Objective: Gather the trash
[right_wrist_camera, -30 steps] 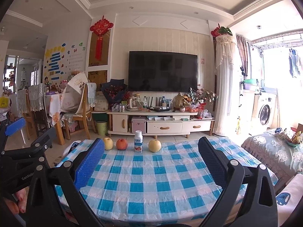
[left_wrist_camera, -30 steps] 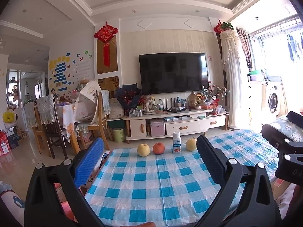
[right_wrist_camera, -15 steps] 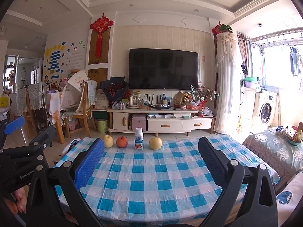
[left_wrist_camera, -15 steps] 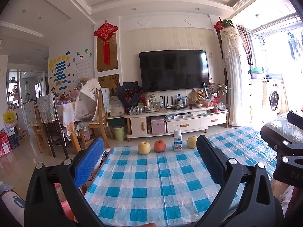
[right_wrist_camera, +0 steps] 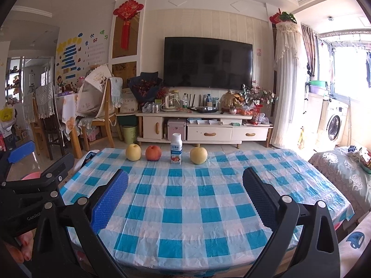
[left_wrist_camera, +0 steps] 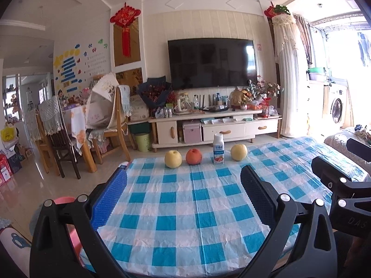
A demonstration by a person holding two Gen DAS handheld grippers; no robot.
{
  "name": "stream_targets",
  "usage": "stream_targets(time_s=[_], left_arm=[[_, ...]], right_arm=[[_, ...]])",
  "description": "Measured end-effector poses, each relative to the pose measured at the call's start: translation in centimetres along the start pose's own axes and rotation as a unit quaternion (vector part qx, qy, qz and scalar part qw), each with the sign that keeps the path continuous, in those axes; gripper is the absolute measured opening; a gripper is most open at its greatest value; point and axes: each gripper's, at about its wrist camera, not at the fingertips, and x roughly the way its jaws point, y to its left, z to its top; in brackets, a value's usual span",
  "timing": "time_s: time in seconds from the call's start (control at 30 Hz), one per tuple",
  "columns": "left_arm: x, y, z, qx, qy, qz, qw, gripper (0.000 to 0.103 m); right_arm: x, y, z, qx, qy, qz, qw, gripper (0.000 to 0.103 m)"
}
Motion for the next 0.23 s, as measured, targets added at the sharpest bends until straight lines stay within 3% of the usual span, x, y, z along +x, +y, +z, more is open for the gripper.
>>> stream_targets(time_s=[0.23], left_arm=[[11.0,-0.2,-4.2,-0.026,0.113,0.029,0.9929,0.099]], right_arm=[[11.7,-0.9,-1.5,0.001,0.101,0.001,0.995,0.098]])
